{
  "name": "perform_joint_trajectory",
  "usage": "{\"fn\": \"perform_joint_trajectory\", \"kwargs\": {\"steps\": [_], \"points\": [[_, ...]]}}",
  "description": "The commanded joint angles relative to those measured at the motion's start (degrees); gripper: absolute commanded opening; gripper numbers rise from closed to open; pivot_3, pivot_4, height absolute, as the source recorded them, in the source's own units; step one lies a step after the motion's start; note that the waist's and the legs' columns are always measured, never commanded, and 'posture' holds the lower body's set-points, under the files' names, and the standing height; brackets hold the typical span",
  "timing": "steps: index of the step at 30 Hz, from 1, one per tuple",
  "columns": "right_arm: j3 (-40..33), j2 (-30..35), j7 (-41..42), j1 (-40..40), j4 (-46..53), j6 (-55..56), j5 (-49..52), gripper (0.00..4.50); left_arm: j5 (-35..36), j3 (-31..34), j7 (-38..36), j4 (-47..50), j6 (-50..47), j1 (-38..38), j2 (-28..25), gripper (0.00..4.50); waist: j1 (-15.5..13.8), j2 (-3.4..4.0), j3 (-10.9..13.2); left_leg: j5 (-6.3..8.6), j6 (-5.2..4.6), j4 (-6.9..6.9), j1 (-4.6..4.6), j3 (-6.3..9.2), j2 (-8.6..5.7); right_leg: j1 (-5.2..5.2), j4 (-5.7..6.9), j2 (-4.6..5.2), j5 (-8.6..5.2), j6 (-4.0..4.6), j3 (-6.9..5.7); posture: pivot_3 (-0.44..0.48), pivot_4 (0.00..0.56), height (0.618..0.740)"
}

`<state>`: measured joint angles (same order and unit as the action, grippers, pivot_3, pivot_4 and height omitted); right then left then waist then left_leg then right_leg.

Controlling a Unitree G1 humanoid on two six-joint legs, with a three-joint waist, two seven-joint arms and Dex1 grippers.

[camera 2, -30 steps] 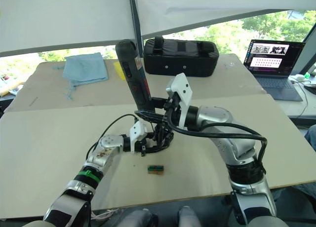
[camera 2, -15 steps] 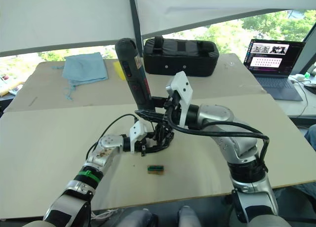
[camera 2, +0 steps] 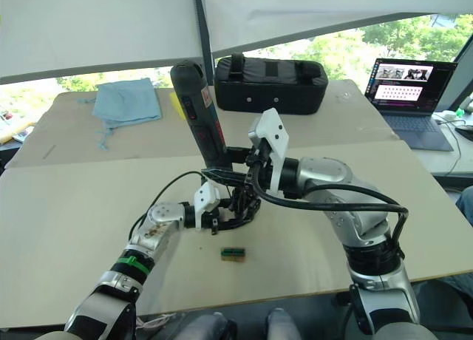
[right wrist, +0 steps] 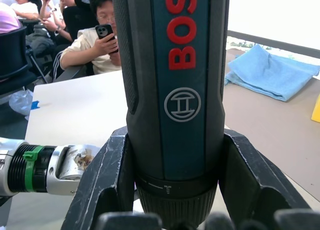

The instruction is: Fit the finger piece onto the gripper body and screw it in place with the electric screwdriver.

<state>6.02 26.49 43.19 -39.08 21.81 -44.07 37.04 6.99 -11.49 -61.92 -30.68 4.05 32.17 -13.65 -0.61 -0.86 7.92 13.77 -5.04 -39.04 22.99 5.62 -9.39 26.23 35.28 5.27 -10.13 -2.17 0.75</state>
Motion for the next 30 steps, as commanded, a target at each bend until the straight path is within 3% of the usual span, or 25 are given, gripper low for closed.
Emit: {"fn": "perform_joint_trajectory", "kwargs": {"steps": [1, 9, 14, 30], "points": [[-1.98, -1.22, 2.40, -1.85, 4.82, 4.77, 2.18, 1.92, -0.45, -0.16, 0.82, 0.15, -0.10, -0.13, -0.10, 2.28, 0.00, 0.00, 0.00, 0.00, 0.00, 0.00, 0.00, 0.00, 0.00, 0.00, 0.00, 0.00, 0.00, 0.00, 0.00, 0.000, 0.150, 0.740], [-4.79, -1.73, 1.66, -2.41, 1.27, 3.86, 2.67, 1.92, -0.48, -0.21, 0.73, -0.39, 0.11, 0.44, 0.04, 2.28, 0.00, 0.00, 0.00, 0.00, 0.00, 0.00, -0.01, 0.00, 0.00, 0.00, 0.00, 0.00, 0.00, 0.00, 0.00, 0.000, 0.150, 0.740], [-2.22, -0.32, 5.84, -2.62, 3.40, 8.10, -0.09, 1.92, -0.42, -0.24, 0.59, -0.51, 0.14, 0.50, 0.12, 2.28, 0.00, 0.00, 0.00, 0.01, -0.01, 0.00, -0.06, 0.00, 0.00, -0.05, -0.01, -0.01, 0.00, 0.00, -0.03, 0.000, 0.150, 0.740], [-1.91, -0.20, 3.65, -1.76, 3.03, 6.24, 0.17, 1.92, -0.32, -0.22, 0.61, -0.09, -0.07, 0.36, 0.14, 2.28, -0.05, 0.00, 0.00, 0.00, 0.00, -0.01, -0.07, 0.00, 0.00, -0.06, 0.02, 0.00, 0.00, 0.00, -0.02, 0.000, 0.150, 0.740]]}}
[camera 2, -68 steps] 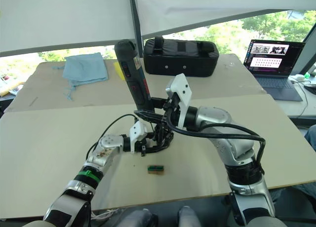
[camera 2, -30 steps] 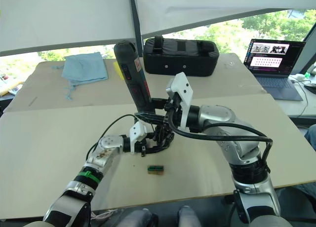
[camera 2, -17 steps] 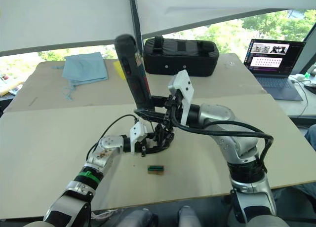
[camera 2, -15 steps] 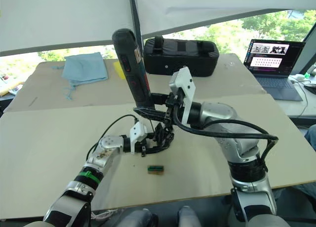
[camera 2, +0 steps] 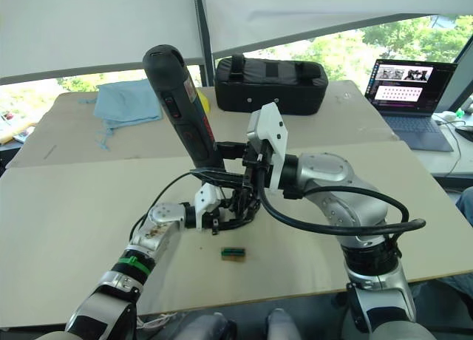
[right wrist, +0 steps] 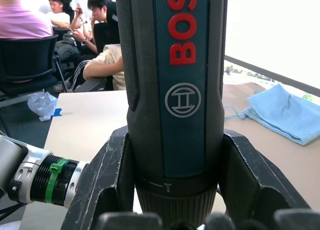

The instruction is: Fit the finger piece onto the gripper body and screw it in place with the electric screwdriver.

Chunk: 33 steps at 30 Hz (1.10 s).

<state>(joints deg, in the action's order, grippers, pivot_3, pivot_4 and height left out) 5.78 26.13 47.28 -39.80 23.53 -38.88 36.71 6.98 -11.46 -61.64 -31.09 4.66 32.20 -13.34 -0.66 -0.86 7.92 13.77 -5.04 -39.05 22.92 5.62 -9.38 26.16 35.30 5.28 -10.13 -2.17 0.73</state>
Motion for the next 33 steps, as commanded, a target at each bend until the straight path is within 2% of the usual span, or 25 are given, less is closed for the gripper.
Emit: {"fn": "perform_joint_trajectory", "kwargs": {"steps": [1, 33], "points": [[-1.69, 0.21, -0.60, -1.09, 0.95, 0.84, 0.43, 1.92, -0.29, -0.22, 0.34, 0.33, -0.71, 0.38, -0.18, 2.28, 0.00, 0.00, 0.00, 0.00, 0.00, 0.00, 0.00, 0.00, 0.00, 0.00, 0.00, 0.00, 0.00, 0.00, 0.00, 0.000, 0.150, 0.740], [-0.84, 0.22, -0.70, -0.26, -1.38, 0.77, -0.91, 1.92, -0.29, -0.06, 0.35, 0.80, -0.79, 0.35, -0.65, 2.28, 0.03, 0.00, 0.00, 0.00, 0.00, 0.00, 0.00, 0.00, 0.00, 0.00, 0.00, 0.00, 0.00, 0.00, 0.01, 0.000, 0.150, 0.740]]}}
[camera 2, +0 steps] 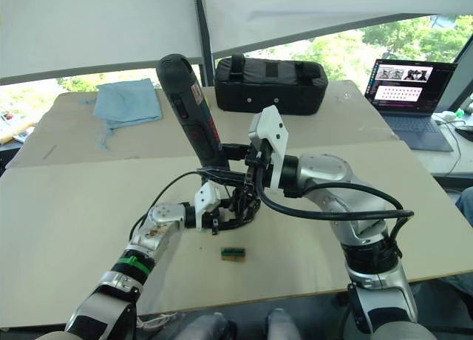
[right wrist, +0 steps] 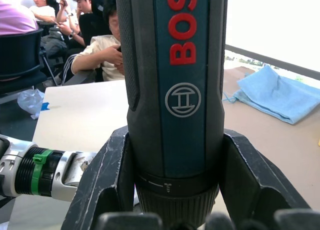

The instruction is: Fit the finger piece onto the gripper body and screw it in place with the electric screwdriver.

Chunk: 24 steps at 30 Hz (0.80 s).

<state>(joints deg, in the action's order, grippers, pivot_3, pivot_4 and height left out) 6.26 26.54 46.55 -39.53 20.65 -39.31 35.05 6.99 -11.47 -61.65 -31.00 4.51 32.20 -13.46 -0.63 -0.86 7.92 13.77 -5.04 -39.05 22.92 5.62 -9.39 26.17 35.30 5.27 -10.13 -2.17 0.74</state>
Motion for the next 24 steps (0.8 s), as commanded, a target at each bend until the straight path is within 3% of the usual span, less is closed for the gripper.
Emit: {"fn": "perform_joint_trajectory", "kwargs": {"steps": [1, 24], "points": [[-1.30, -0.19, 0.08, -0.51, 1.41, 1.22, 0.66, 1.92, -0.30, -0.06, 0.36, 0.73, -0.66, 0.31, -0.54, 2.28, 0.01, 0.00, 0.00, 0.00, 0.00, 0.00, 0.00, 0.00, 0.00, 0.00, 0.00, 0.00, 0.00, 0.00, 0.00, 0.000, 0.150, 0.740], [-1.91, -0.85, -1.07, -1.10, 2.68, -1.06, 2.94, 1.92, -0.29, 0.04, 0.32, 0.23, -0.22, 0.23, -0.60, 2.28, 0.02, 0.00, 0.00, 0.00, 0.00, 0.00, 0.00, 0.00, 0.00, 0.00, 0.00, 0.00, 0.00, 0.00, 0.01, 0.000, 0.150, 0.740]]}}
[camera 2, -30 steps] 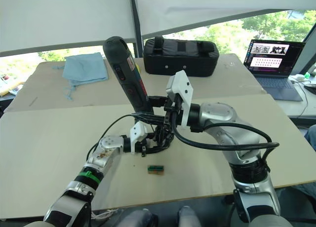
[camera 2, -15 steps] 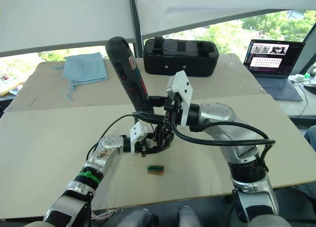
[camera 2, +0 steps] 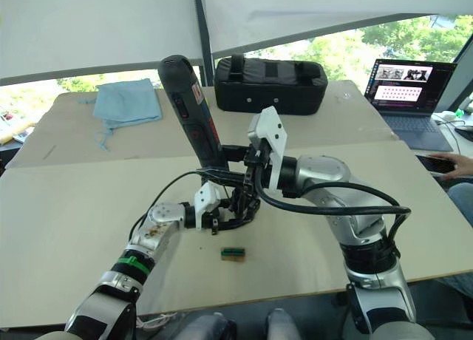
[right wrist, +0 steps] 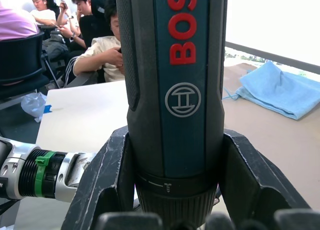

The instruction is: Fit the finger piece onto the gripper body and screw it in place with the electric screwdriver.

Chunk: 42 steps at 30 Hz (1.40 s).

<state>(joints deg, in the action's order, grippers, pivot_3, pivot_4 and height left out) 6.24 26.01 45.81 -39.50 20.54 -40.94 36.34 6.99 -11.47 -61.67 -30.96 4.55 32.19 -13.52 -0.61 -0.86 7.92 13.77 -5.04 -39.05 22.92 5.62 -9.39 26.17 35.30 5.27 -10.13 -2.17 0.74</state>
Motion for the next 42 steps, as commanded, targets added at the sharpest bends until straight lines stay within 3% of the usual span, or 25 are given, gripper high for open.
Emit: {"fn": "perform_joint_trajectory", "kwargs": {"steps": [1, 21, 42], "points": [[-1.88, -0.28, -0.35, -1.02, 2.80, 0.56, 1.58, 1.92, -0.30, 0.04, 0.33, 0.12, -0.23, 0.27, -0.53, 2.28, 0.00, 0.00, 0.00, 0.00, 0.00, 0.00, 0.00, 0.00, 0.00, 0.00, 0.00, 0.00, 0.00, 0.00, 0.00, 0.000, 0.150, 0.740], [-3.22, 0.69, -1.03, -2.65, 2.36, -1.92, 2.97, 1.92, -0.23, 0.01, 0.64, 0.27, -0.41, 0.11, -0.18, 2.28, 0.00, 0.00, 0.00, 0.00, 0.00, 0.00, 0.00, 0.00, 0.00, 0.00, 0.00, 0.00, 0.00, 0.00, 0.00, 0.000, 0.150, 0.740], [-5.95, -0.82, -8.01, -6.37, 1.81, -8.07, 8.89, 1.92, -0.15, 0.05, 0.69, 0.47, -0.58, 0.10, -0.15, 2.28, 0.00, 0.00, 0.00, 0.00, 0.00, 0.00, 0.01, 0.00, 0.00, 0.00, 0.00, 0.01, 0.00, 0.00, 0.01, 0.000, 0.150, 0.740]]}}
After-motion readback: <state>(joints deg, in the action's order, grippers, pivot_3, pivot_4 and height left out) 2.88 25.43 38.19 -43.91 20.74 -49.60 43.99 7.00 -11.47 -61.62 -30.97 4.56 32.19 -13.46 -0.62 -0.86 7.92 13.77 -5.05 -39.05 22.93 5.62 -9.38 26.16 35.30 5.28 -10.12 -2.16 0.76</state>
